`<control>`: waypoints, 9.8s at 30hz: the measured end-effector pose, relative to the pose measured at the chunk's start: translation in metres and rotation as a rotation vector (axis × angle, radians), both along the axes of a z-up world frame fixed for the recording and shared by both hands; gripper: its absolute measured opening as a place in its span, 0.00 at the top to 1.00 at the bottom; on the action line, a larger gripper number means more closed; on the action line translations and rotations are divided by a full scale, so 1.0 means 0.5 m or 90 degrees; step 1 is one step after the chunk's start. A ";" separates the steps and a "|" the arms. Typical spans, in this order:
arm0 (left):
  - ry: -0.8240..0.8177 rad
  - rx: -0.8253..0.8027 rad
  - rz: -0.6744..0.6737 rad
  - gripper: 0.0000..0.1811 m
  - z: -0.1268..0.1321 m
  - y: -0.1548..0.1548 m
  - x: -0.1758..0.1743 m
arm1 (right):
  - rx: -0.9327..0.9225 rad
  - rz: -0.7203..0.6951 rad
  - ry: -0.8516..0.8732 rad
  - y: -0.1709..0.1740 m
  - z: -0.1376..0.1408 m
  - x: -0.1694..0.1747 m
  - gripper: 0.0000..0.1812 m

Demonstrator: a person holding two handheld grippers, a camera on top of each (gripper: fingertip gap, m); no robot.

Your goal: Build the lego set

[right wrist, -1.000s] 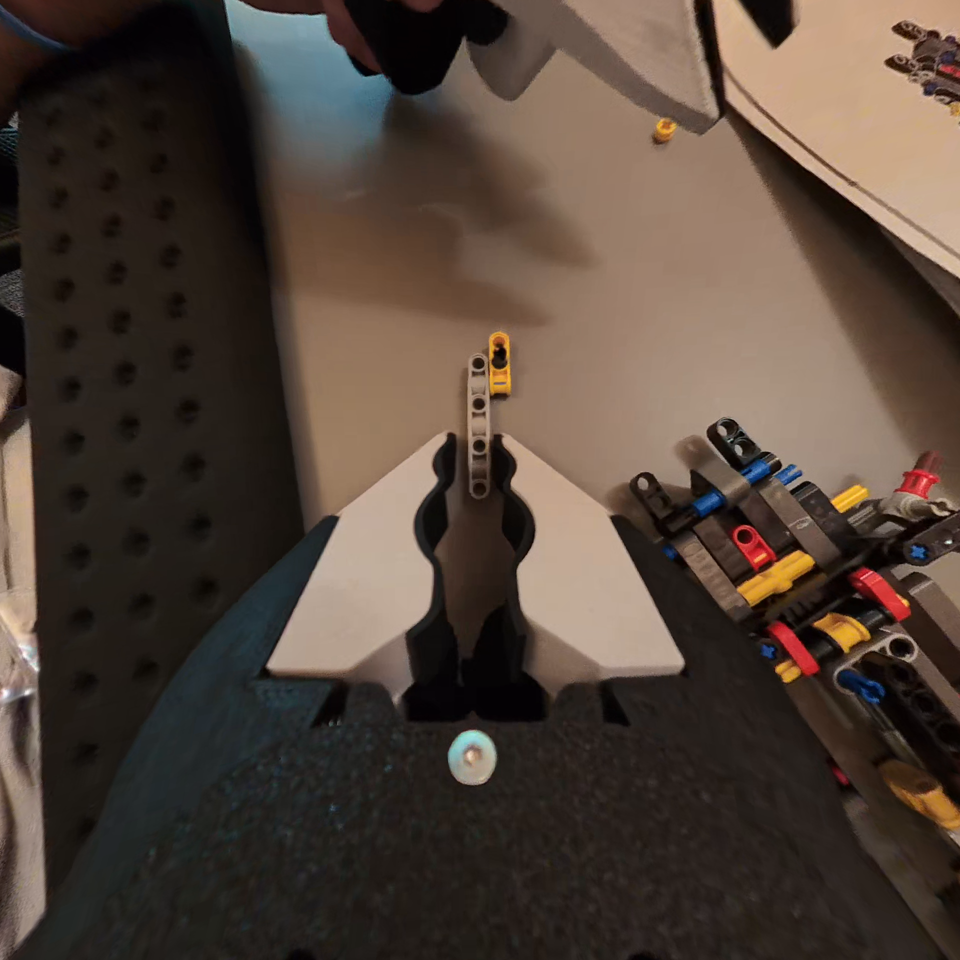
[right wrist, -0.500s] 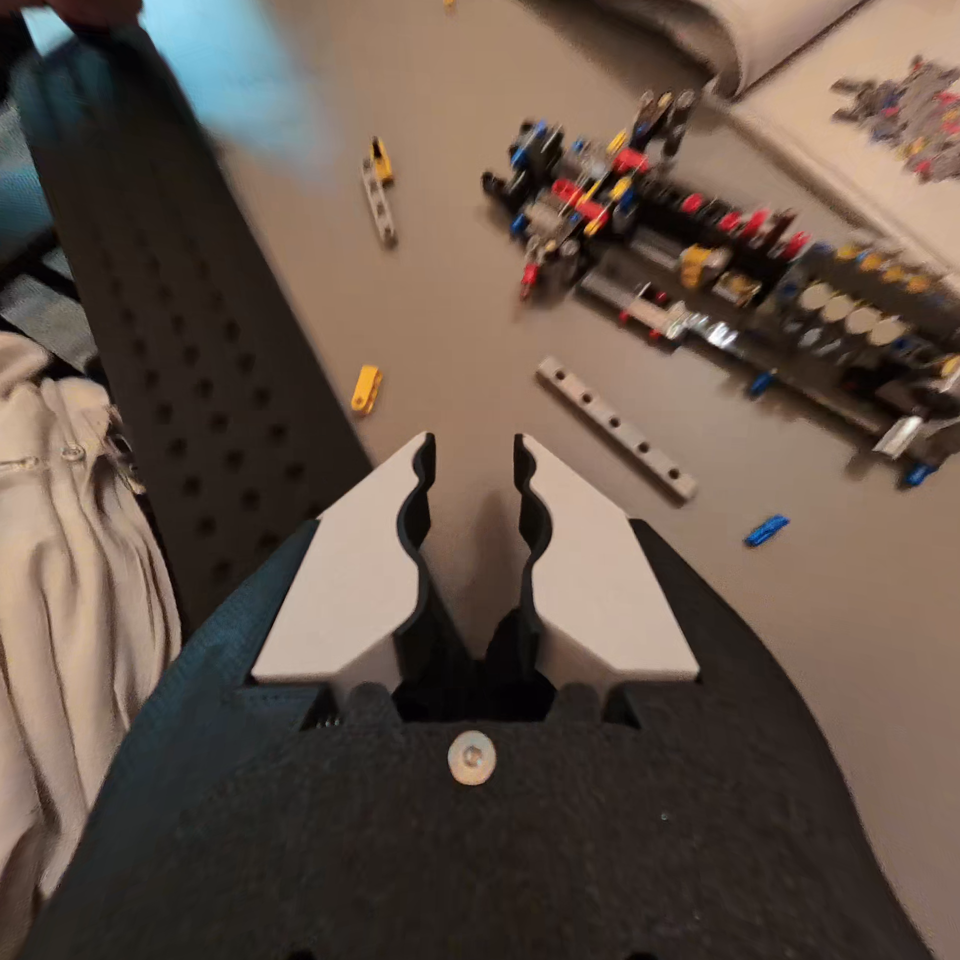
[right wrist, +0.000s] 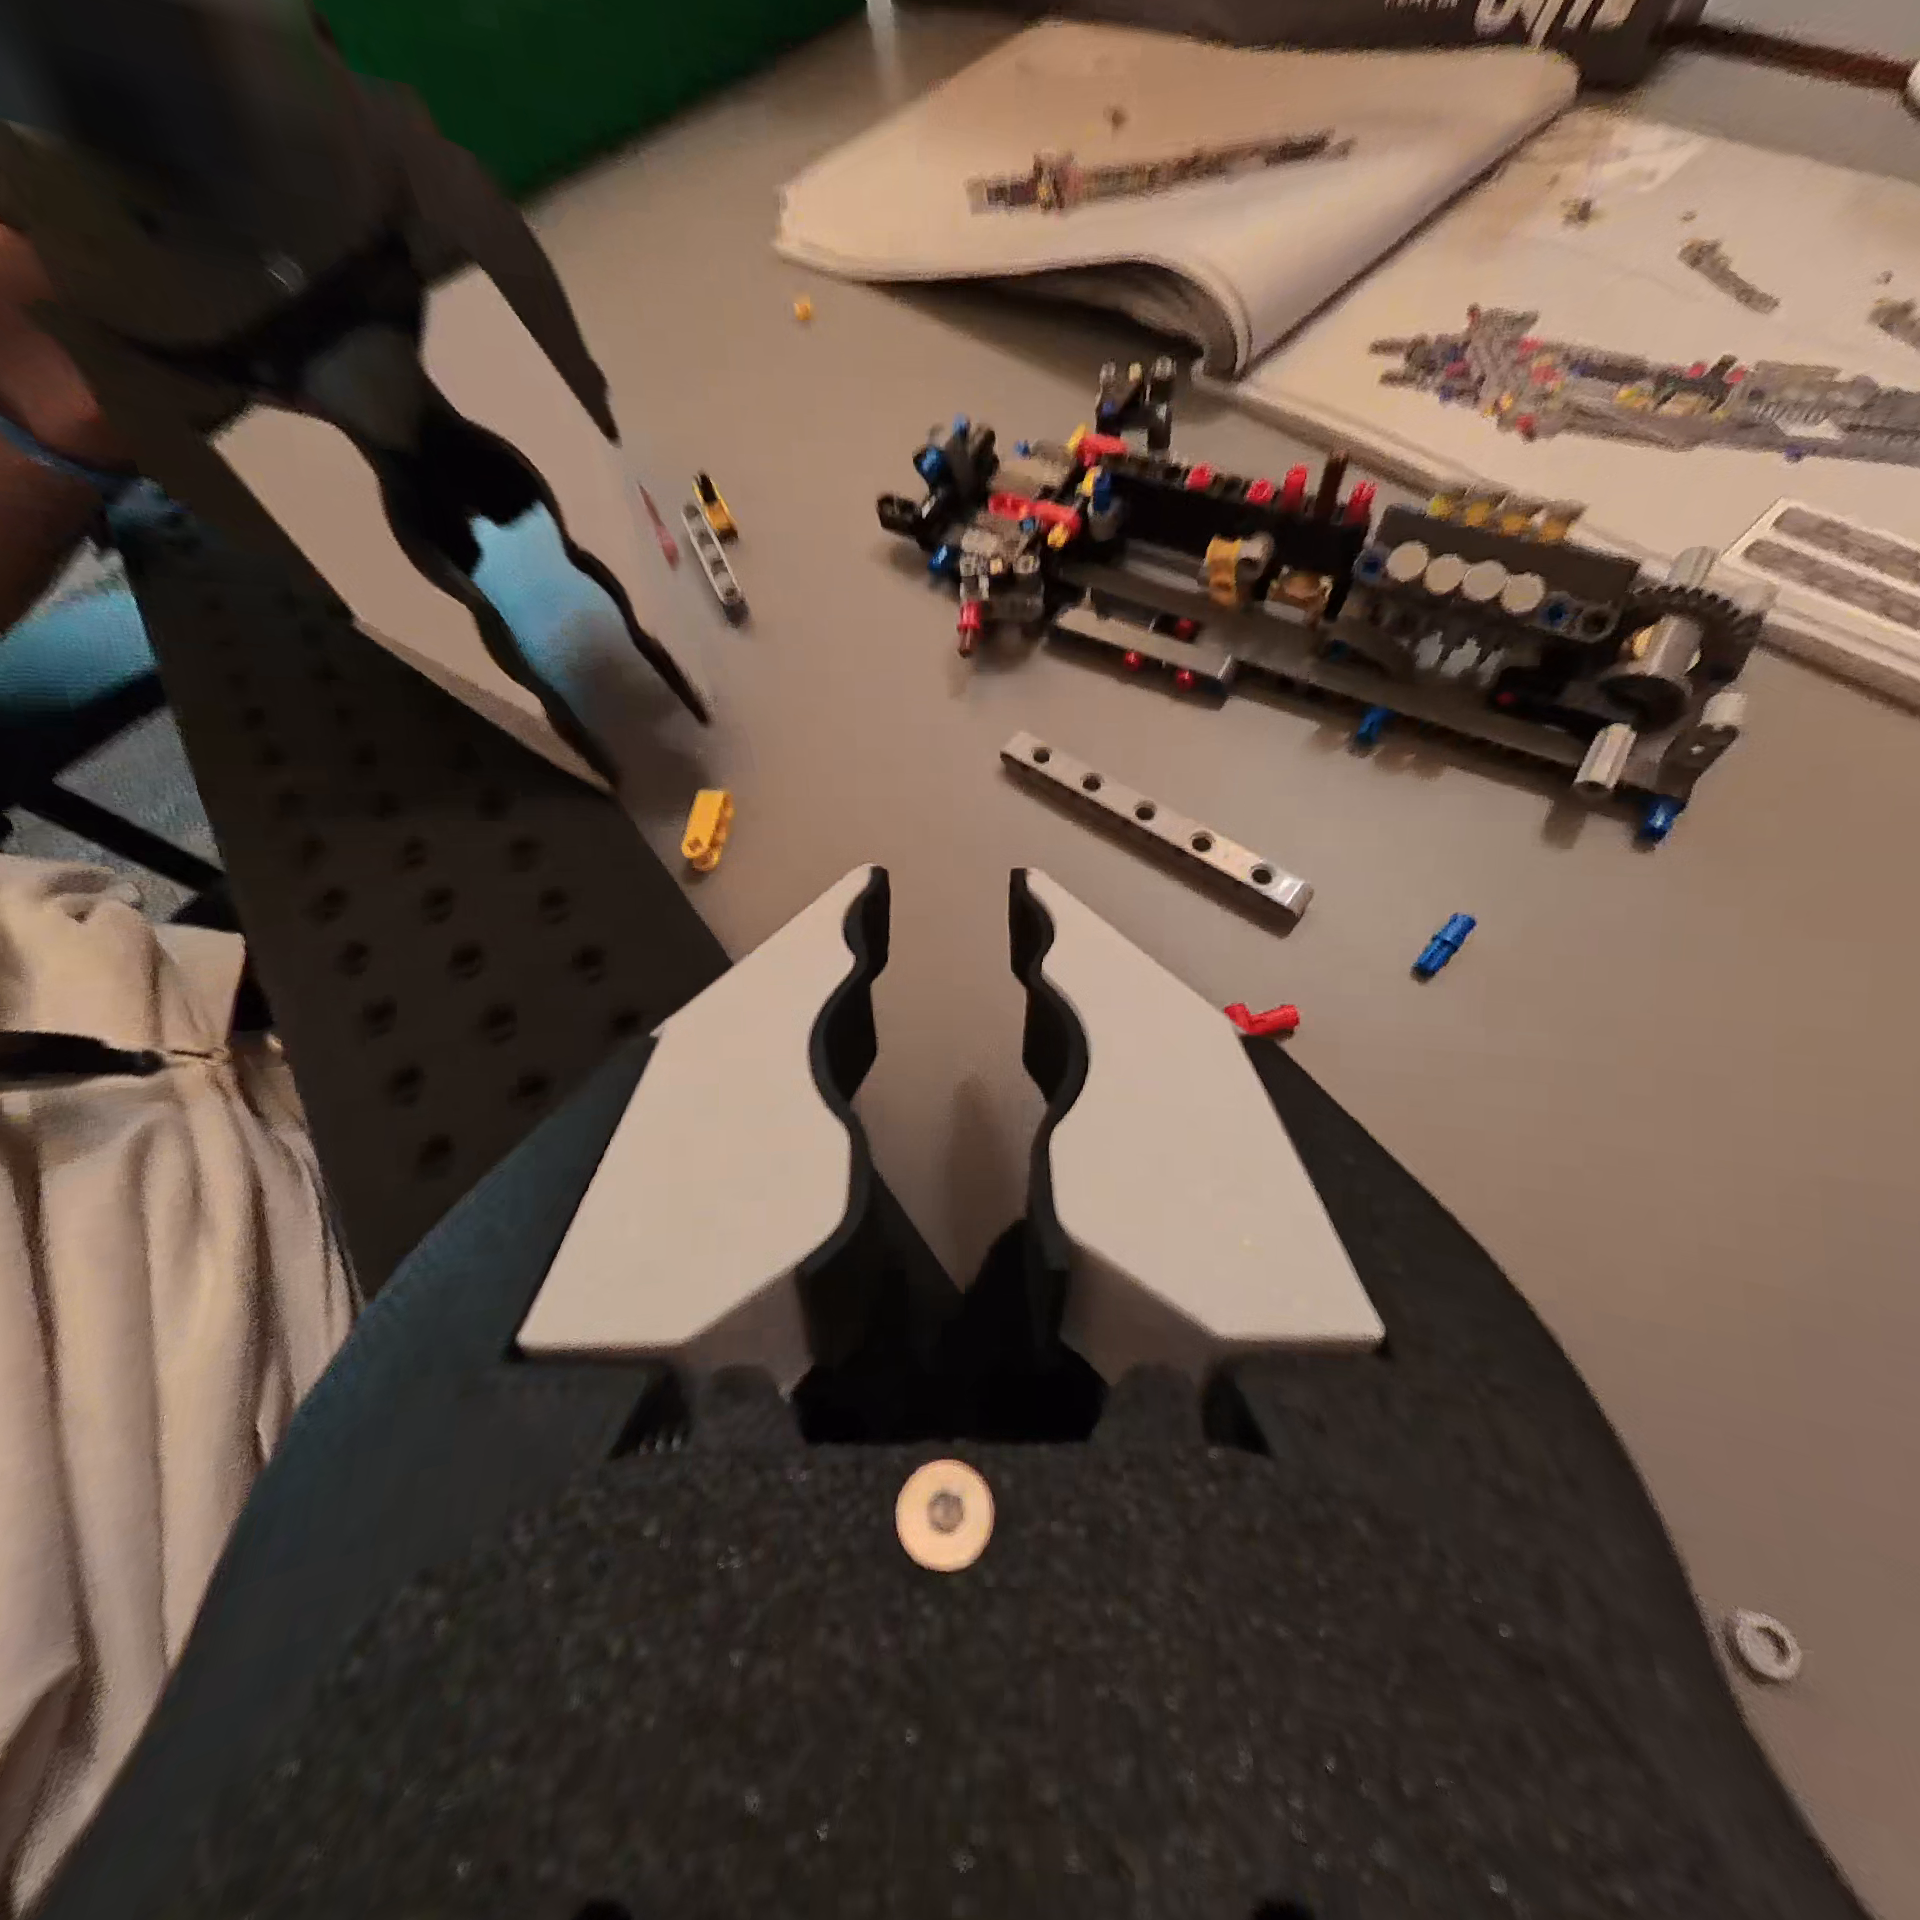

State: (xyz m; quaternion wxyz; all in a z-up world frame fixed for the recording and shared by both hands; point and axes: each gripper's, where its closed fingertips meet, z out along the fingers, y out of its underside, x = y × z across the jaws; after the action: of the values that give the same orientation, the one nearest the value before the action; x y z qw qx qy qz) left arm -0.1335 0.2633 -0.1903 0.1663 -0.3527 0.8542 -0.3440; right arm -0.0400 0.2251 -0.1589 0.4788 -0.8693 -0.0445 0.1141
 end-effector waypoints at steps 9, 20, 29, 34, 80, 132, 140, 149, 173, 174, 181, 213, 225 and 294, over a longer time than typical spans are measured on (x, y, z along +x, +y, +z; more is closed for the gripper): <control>0.040 -0.051 -0.106 0.90 -0.009 -0.021 0.022 | 0.049 0.055 0.062 0.003 0.027 -0.018 0.88; 0.046 -0.045 -0.115 0.96 -0.030 -0.019 0.028 | 0.050 0.088 0.104 0.004 0.032 -0.028 0.88; -0.063 -0.129 -0.008 0.96 0.127 0.071 0.127 | 0.121 0.141 0.123 0.058 0.079 -0.041 0.84; -0.043 -0.203 0.002 0.96 0.179 0.104 0.146 | 0.240 0.140 0.025 0.153 0.143 0.010 0.83; -0.346 0.071 0.133 0.96 0.130 0.137 0.214 | 0.215 0.079 0.310 0.195 0.141 0.039 0.96; -0.482 0.086 0.065 0.94 0.187 0.086 0.193 | 0.142 0.174 0.564 0.193 0.135 -0.027 0.96; -0.495 0.102 0.081 0.97 0.189 0.095 0.199 | 0.144 0.163 0.586 0.196 0.133 -0.021 0.95; -0.477 0.079 0.060 0.97 0.190 0.093 0.187 | 0.155 0.168 0.625 0.182 0.144 0.001 0.94; -0.558 0.013 0.026 0.98 0.230 0.076 0.174 | 0.214 0.235 0.630 0.165 0.177 -0.019 0.96; -0.562 0.021 0.024 0.98 0.230 0.076 0.174 | 0.206 0.239 0.642 0.164 0.177 -0.020 0.96; -0.567 0.042 0.016 0.98 0.225 0.074 0.172 | 0.186 0.243 0.635 0.161 0.172 -0.023 0.97; -0.646 0.190 -0.020 0.98 0.224 0.068 0.165 | 0.133 0.267 0.676 0.151 0.168 -0.029 0.97; -0.451 0.033 0.035 0.98 0.185 0.097 0.173 | 0.018 0.036 0.099 0.013 0.077 0.169 0.89; -0.342 0.110 0.057 0.98 0.098 0.136 0.190 | -0.283 0.318 -0.248 0.137 -0.099 0.108 0.97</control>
State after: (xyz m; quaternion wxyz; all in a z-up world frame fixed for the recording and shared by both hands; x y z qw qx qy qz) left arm -0.0383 0.3314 -0.1414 0.4310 -0.2707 0.7894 -0.3433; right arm 0.0139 0.2937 -0.2083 0.2187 -0.9196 -0.3194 0.0670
